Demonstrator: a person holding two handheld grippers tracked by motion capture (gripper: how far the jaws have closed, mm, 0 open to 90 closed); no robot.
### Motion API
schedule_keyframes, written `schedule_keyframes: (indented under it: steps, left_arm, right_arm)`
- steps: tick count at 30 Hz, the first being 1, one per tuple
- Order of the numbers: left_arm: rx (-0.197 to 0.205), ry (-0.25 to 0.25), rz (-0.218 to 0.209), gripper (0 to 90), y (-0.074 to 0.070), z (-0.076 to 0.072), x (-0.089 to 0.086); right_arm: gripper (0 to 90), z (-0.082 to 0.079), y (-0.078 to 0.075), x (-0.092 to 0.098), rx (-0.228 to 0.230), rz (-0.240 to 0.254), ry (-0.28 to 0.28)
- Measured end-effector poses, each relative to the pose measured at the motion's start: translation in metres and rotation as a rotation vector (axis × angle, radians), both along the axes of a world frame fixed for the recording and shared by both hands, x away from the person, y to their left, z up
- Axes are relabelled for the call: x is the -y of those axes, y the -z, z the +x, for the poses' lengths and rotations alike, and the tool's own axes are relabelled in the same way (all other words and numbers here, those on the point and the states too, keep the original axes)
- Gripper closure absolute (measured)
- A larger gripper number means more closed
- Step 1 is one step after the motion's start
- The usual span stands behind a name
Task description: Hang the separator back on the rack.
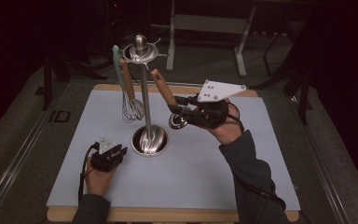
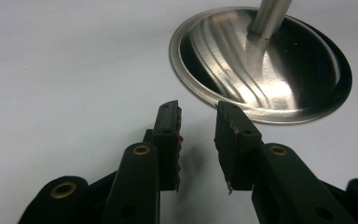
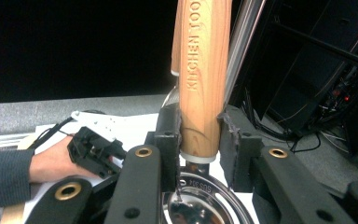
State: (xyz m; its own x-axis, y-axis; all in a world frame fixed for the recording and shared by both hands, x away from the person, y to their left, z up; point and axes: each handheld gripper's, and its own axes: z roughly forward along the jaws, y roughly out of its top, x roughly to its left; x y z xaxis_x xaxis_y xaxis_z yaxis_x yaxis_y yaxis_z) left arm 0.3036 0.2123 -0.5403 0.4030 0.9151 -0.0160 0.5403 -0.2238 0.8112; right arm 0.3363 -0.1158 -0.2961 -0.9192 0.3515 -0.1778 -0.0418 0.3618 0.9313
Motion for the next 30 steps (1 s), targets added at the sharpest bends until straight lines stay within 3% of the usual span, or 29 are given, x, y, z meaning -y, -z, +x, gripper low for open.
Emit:
schedule_keyframes:
  steps: [15,30]
  left_arm:
    - [-0.002,0.001,-0.002,70.6,0.0,0.0,0.0]
    - [-0.004,0.001,-0.002,70.5,0.0,0.001,0.0]
  right_arm:
    - [70.9,0.001,-0.006,-0.017,0.015,0.0,0.018]
    - [70.8,0.017,0.001,-0.029,-0.022,-0.006,0.07]
